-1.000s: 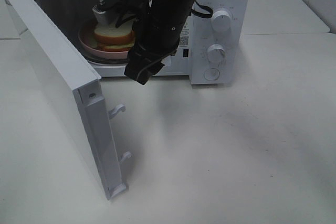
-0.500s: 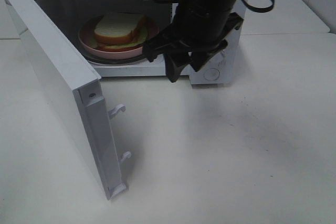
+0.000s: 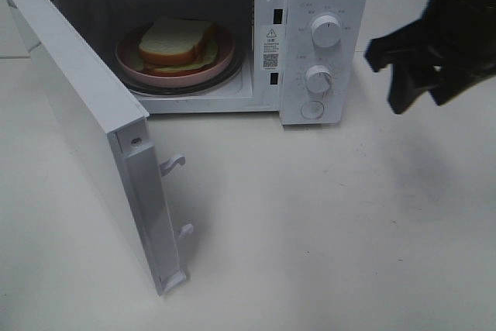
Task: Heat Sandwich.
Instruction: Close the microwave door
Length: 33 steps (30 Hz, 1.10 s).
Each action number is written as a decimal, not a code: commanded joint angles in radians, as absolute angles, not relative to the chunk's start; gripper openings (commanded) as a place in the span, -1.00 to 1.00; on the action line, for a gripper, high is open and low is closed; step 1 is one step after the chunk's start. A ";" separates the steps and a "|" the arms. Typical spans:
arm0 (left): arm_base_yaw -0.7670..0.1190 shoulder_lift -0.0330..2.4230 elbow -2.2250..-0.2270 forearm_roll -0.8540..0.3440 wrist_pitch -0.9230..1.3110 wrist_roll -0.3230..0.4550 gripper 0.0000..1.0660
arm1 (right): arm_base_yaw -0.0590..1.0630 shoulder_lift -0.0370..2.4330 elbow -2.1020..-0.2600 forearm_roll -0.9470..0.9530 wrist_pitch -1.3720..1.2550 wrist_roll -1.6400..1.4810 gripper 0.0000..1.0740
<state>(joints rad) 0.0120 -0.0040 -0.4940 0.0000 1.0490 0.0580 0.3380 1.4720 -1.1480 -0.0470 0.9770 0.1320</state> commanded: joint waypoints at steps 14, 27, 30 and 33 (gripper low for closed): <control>0.006 -0.026 -0.492 0.000 1.036 0.058 0.30 | 0.148 0.911 -0.703 -0.063 0.974 0.141 0.00; 0.006 -0.026 -0.492 0.000 1.036 0.058 0.30 | 0.148 0.492 -0.530 -0.065 0.988 0.136 0.00; 0.006 -0.026 -0.492 0.000 1.036 0.058 0.30 | 0.148 0.418 -0.530 -0.065 0.985 0.133 0.00; 0.006 -0.026 -0.492 0.000 1.036 0.058 0.30 | 0.148 0.330 -0.530 -0.065 0.992 0.132 0.00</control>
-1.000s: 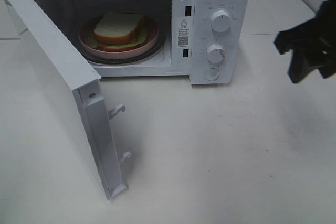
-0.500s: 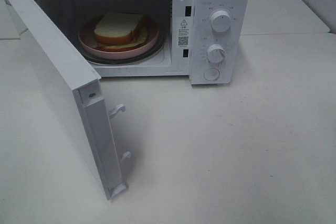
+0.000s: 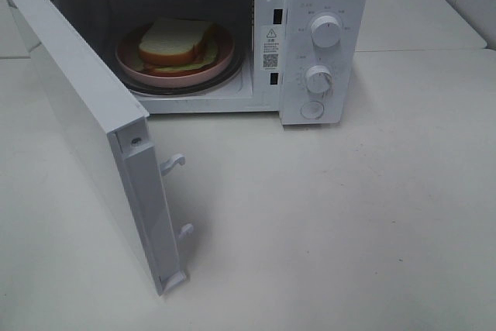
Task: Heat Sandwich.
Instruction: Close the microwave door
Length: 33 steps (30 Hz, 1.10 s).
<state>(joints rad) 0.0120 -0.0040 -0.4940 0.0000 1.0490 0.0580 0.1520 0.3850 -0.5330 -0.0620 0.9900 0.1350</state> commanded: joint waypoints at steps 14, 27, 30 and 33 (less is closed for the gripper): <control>0.006 -0.026 -0.492 0.000 1.036 0.058 0.30 | 0.148 0.025 -0.504 -0.064 1.039 0.063 0.00; 0.006 -0.022 -0.492 0.000 1.036 0.058 0.30 | 0.143 -0.030 -0.503 -0.061 1.038 0.058 0.00; 0.006 -0.022 -0.492 0.000 1.036 0.058 0.30 | 0.116 -0.030 -0.503 -0.061 1.038 0.057 0.00; 0.006 -0.021 -0.492 0.000 1.036 0.058 0.30 | 0.057 -0.030 -0.503 -0.061 1.038 0.057 0.00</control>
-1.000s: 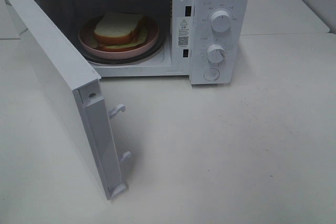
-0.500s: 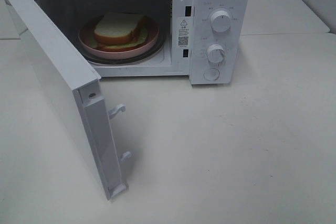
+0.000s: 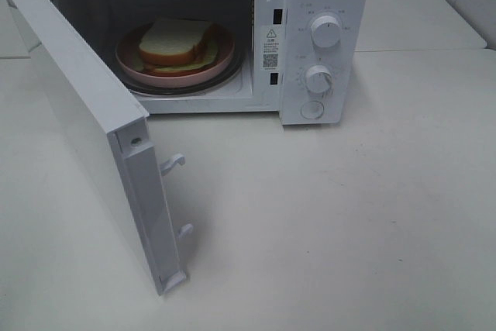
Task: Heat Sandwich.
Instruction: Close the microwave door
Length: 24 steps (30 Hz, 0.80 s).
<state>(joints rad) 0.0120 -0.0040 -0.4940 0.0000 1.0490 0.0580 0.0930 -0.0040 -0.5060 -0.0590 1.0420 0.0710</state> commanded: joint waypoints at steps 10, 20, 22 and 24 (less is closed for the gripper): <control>0.006 -0.021 -0.492 0.000 1.036 0.058 0.30 | 0.061 -0.030 -0.503 -0.062 1.038 0.055 -0.01; 0.006 -0.021 -0.492 0.000 1.036 0.058 0.30 | 0.061 -0.030 -0.503 -0.062 1.038 0.055 -0.01; 0.006 -0.021 -0.492 0.000 1.036 0.058 0.30 | 0.061 -0.030 -0.503 -0.062 1.038 0.055 -0.01; 0.006 -0.021 -0.492 0.000 1.036 0.058 0.30 | 0.061 -0.030 -0.503 -0.062 1.038 0.055 -0.01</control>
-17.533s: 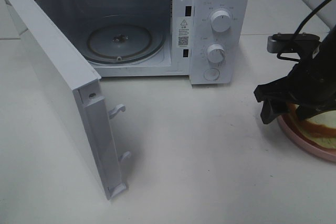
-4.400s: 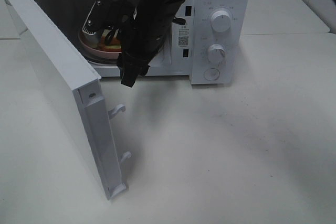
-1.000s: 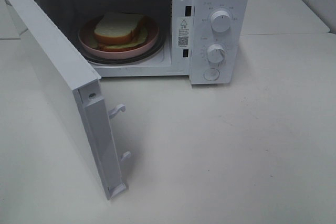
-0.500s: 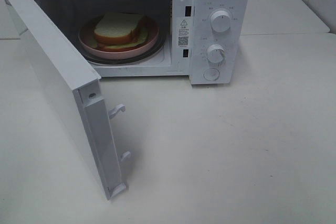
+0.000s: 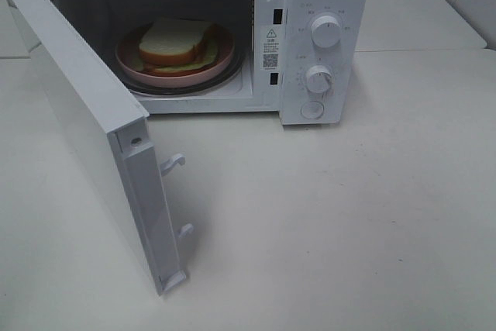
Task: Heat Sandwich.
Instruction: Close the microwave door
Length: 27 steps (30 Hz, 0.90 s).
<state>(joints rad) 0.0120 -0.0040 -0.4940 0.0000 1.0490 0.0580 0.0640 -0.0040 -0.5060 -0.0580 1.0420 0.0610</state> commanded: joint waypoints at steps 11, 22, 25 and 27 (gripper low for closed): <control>0.006 -0.021 -0.492 0.000 1.036 0.058 0.30 | 0.061 -0.030 -0.503 -0.062 1.038 0.055 -0.01; 0.006 -0.021 -0.492 0.000 1.036 0.058 0.30 | 0.061 -0.030 -0.503 -0.062 1.038 0.055 -0.01; 0.006 -0.021 -0.492 0.000 1.036 0.058 0.30 | 0.061 -0.030 -0.503 -0.062 1.038 0.055 -0.01; 0.006 -0.021 -0.492 0.000 1.036 0.058 0.30 | 0.061 -0.030 -0.503 -0.062 1.038 0.055 -0.01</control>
<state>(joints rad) 0.0120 -0.0040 -0.4940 0.0000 1.0490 0.0580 0.0640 -0.0040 -0.5060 -0.0580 1.0420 0.0610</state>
